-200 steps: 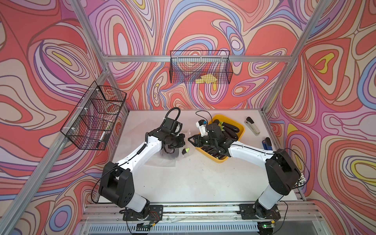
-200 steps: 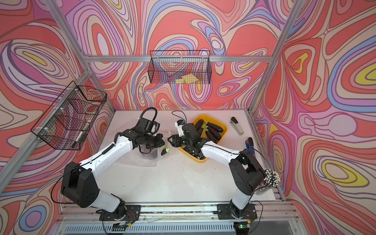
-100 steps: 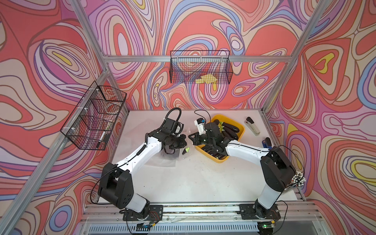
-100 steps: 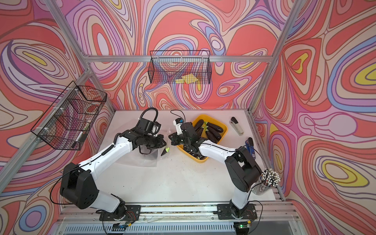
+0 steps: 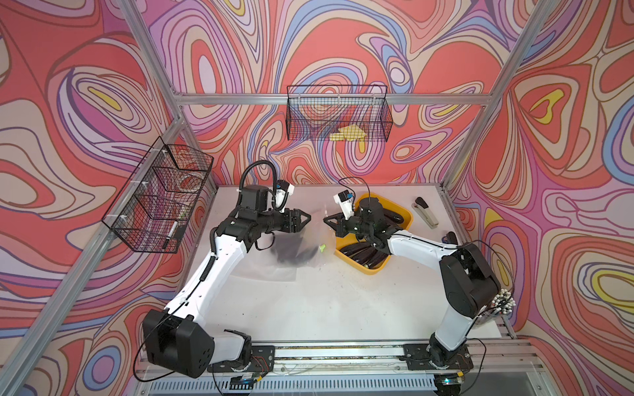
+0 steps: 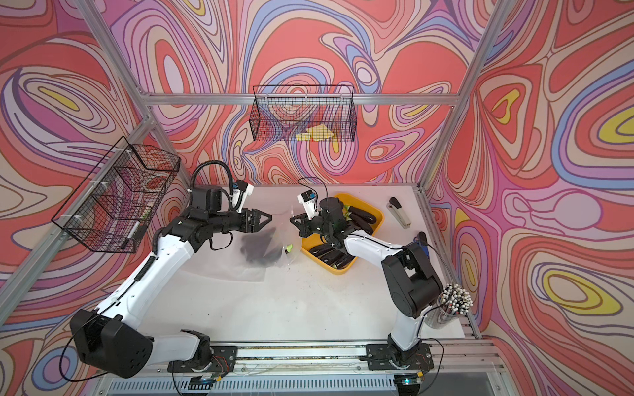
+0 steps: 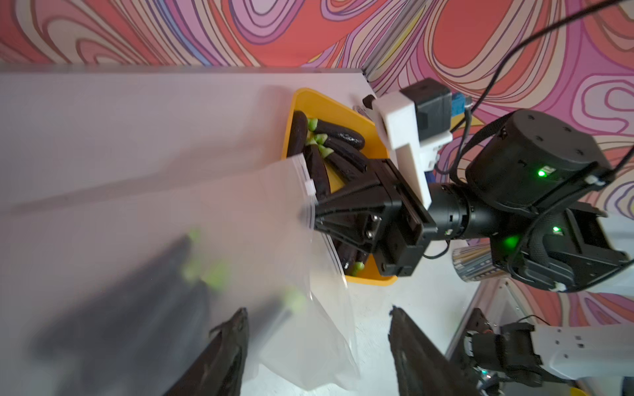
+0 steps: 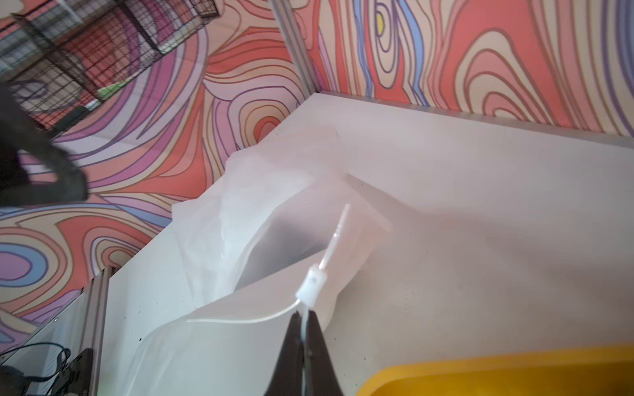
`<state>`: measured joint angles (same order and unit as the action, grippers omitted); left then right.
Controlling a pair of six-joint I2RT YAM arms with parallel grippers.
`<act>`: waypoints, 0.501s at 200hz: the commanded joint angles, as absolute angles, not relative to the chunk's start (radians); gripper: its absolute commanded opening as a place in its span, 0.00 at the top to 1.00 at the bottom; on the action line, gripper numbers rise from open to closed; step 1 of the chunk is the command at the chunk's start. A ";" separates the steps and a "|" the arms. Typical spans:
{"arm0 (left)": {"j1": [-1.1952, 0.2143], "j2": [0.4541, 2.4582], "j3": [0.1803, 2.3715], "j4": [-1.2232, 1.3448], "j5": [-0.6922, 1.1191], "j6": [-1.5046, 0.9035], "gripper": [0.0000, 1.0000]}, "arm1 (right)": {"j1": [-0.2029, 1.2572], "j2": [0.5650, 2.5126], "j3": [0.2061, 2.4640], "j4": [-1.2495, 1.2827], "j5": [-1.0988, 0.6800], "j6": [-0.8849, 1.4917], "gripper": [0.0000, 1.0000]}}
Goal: Place the eggplant in a zip-top bag and seal the zipper
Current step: Zip the zipper on the zipper food storage bag.
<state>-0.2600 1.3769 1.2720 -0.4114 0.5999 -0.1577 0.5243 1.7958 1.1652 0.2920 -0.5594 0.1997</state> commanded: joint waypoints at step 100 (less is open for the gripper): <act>-0.161 1.710 1.254 0.059 1.073 0.368 0.38 | 0.459 1.969 1.483 -0.024 -1.033 -0.137 0.98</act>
